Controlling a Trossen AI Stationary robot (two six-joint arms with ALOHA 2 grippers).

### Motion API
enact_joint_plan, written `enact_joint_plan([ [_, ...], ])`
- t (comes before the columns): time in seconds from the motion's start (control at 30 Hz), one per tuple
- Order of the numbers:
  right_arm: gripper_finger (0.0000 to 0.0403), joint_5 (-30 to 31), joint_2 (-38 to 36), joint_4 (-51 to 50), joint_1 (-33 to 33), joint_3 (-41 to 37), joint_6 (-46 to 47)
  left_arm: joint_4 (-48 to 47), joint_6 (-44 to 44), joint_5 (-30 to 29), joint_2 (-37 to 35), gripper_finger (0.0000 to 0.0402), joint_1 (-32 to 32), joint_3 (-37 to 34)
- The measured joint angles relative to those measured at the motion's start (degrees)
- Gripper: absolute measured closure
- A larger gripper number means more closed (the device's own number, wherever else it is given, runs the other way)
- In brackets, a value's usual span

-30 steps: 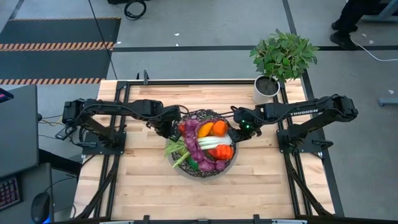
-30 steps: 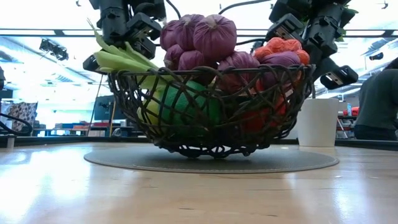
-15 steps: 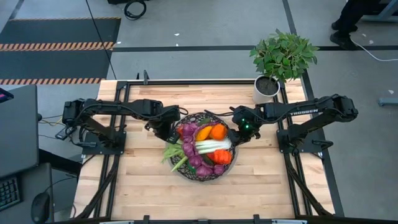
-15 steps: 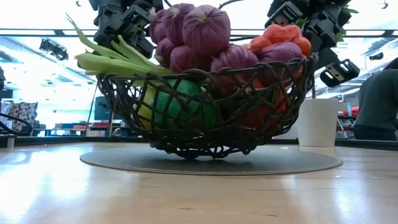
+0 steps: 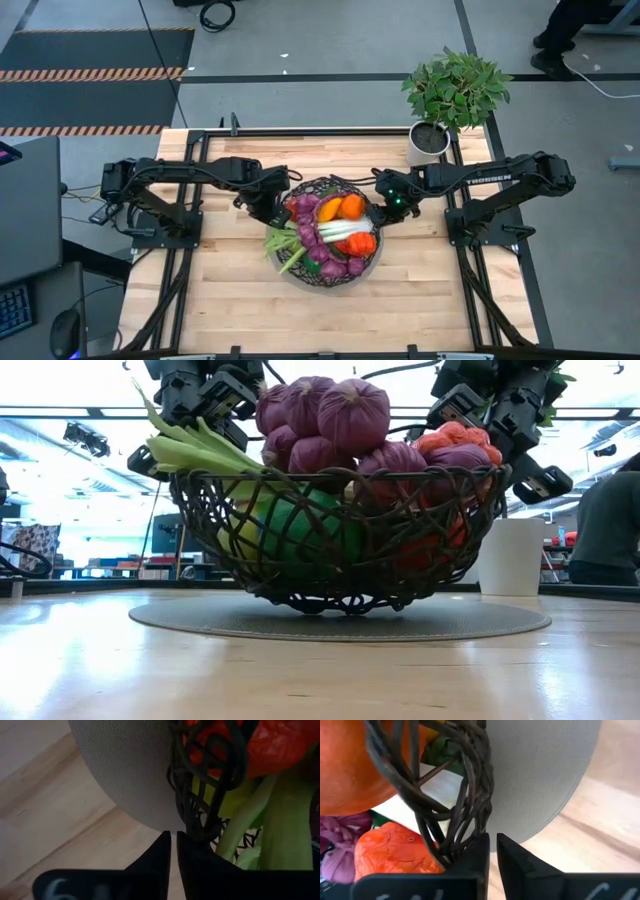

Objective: Build produce basket
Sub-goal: Adjust the black wire basket in the center

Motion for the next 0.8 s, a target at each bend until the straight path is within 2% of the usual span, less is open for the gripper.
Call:
enact_joint_plan([
  [0.17,0.0335,3.6,0.0,-1.1,0.0,0.0,-1.1,-0.1,0.3,-2.4,0.0,0.0343,0.0,0.0],
  [0.3,0.0322,8.2,0.0,-2.2,0.0,0.0,-3.2,-0.1,6.0,-10.4,0.0,0.0330,-0.4,0.0],
  [0.43,0.0324,9.9,0.0,-5.3,0.0,0.0,-4.3,-1.0,11.8,-17.6,0.0,0.0324,-1.2,0.1],
  [0.63,0.0336,9.7,0.0,-9.4,0.0,0.1,-5.8,-3.9,13.5,-18.7,0.0,0.0324,-1.0,0.1],
  [0.8,0.0351,6.8,0.0,-9.7,0.9,0.1,-5.4,-7.8,12.1,-14.3,0.0,0.0324,-1.8,0.1],
])
